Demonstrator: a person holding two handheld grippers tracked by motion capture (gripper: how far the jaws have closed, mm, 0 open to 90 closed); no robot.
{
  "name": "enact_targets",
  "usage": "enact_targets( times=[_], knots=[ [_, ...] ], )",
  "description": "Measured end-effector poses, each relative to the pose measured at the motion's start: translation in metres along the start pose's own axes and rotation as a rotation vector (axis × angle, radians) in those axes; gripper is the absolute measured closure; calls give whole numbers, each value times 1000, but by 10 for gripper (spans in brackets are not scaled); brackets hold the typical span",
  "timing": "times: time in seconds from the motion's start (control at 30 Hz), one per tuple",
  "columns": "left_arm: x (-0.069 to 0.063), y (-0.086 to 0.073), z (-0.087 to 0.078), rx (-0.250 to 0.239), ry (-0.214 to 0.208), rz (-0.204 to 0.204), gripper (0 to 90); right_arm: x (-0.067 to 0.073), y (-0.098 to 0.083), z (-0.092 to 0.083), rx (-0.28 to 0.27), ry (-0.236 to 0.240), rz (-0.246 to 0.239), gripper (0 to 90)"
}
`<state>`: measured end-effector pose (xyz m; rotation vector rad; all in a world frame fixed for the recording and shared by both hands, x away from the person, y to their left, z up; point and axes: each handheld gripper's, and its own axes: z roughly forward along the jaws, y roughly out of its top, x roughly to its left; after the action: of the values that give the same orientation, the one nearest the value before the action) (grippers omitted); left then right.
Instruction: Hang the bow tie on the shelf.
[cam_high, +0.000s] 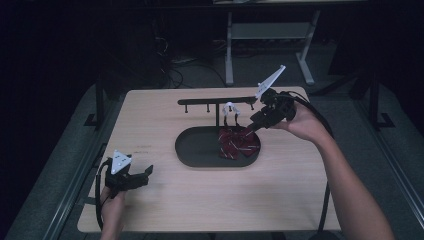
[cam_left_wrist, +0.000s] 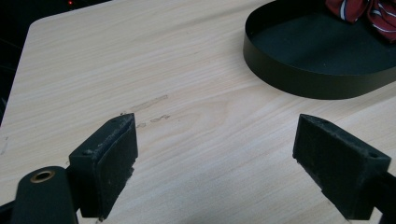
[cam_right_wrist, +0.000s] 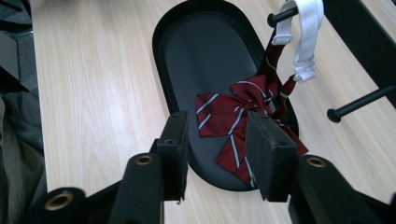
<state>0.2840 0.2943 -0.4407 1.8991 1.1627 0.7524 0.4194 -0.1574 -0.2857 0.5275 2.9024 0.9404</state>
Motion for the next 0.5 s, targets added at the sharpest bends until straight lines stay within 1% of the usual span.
enact_targets(
  times=[0.03, 0.13, 0.33, 0.43, 0.5],
  knots=[
    [0, 0, 0, 1, 0, 0, 136, 1, -1, 0, -10, 6, -1, 573],
    [1, 0, 0, 0, 2, 0, 135, 3, -3, 0, -14, 2, -7, 562],
    [1, 0, 0, 1, 3, 6, 135, 3, -8, -3, -22, -4, 2, 539],
    [1, 0, 0, 0, 3, 6, 135, 5, -11, -5, -29, 5, 17, 530],
    [2, 0, 0, 1, 4, 7, 136, 5, -13, -5, -31, 2, 18, 524]
  ],
)
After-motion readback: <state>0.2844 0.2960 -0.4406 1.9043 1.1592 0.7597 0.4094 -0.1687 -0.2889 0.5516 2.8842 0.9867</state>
